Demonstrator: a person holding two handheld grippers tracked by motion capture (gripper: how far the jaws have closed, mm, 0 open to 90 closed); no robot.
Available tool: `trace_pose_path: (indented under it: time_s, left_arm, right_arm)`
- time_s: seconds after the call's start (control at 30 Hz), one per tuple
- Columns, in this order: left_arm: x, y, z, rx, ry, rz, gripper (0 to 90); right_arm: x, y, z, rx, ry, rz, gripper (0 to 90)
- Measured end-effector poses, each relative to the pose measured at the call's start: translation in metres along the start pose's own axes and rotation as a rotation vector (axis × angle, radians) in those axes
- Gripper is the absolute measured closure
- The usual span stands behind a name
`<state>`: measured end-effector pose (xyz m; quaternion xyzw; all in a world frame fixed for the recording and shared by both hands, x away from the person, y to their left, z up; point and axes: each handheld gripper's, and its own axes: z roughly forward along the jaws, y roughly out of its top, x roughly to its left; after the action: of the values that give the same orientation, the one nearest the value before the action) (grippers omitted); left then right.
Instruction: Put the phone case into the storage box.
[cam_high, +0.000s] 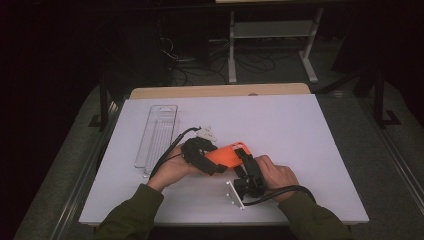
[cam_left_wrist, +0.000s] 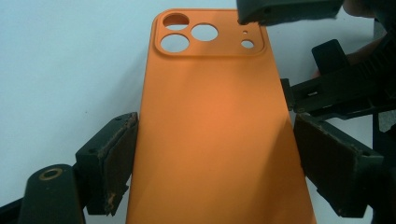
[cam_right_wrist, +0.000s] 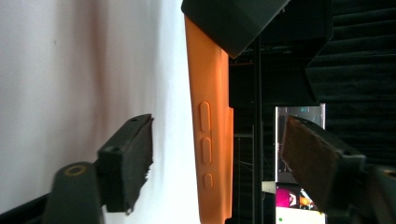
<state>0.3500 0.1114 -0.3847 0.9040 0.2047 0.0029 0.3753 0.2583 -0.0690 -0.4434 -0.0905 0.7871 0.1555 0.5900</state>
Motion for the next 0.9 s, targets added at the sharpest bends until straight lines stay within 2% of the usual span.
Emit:
trace_pose_path:
  time_s: [0.33,0.53,0.9]
  left_arm:
    - [-0.0010,-0.0003,0.0013,0.020,-0.004,0.008,16.1]
    - [-0.0020,0.0001,0.0022,0.023,-0.010,0.013,16.1]
    - [-0.0029,0.0001,0.0032,0.021,-0.013,0.018,16.1]
  right_arm:
    - [0.0017,0.0035,-0.0007,-0.010,0.001,-0.024,36.6]
    - [0.0043,0.0062,-0.0018,-0.018,0.013,-0.044,45.5]
    - [0.0050,0.0077,-0.0028,-0.022,0.024,-0.042,56.8]
